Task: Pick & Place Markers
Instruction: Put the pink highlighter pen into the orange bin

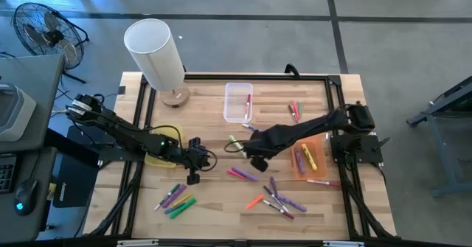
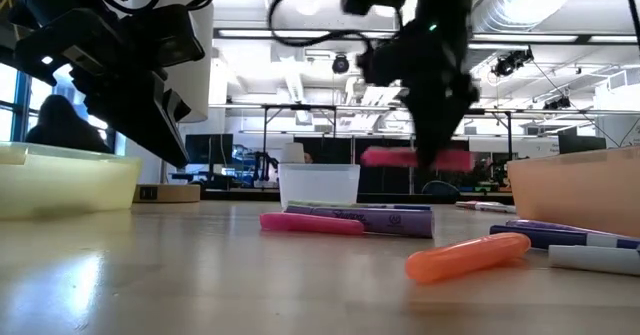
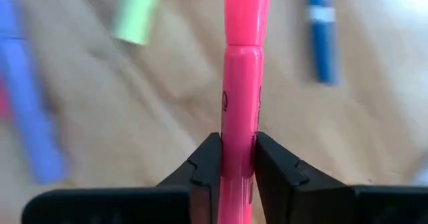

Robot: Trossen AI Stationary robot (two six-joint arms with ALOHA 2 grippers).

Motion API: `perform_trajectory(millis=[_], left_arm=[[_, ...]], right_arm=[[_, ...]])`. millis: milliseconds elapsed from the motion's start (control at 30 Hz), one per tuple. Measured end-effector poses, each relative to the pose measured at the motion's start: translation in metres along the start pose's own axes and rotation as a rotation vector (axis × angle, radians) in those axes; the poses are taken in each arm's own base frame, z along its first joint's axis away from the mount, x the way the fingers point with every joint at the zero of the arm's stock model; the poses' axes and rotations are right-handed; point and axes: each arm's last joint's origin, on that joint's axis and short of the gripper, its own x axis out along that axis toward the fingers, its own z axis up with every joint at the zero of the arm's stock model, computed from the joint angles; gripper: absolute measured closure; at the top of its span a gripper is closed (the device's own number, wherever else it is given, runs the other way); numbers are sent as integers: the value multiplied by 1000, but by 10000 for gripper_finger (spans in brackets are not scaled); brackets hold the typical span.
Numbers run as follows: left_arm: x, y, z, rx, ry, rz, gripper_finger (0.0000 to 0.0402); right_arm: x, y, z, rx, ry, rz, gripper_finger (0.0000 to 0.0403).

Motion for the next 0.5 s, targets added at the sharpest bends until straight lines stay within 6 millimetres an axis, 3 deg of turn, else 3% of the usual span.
perform_trajectory(millis=[167,267,367,500], left_arm=[[0,0,0,-4,-1,-2,401],[0,0,0,-4,-1,-4,401],[0,0,0,-5,-1,-7,401],[0,0,0,-5,-3,-8,401]], right_arm=[[-49,-14,-24,73,-79,3,345],[-64,-26,-50,141,-100,25,345],[-68,-39,-81,257,-108,64,344],[-55,-57,-124,422,-88,80,344]])
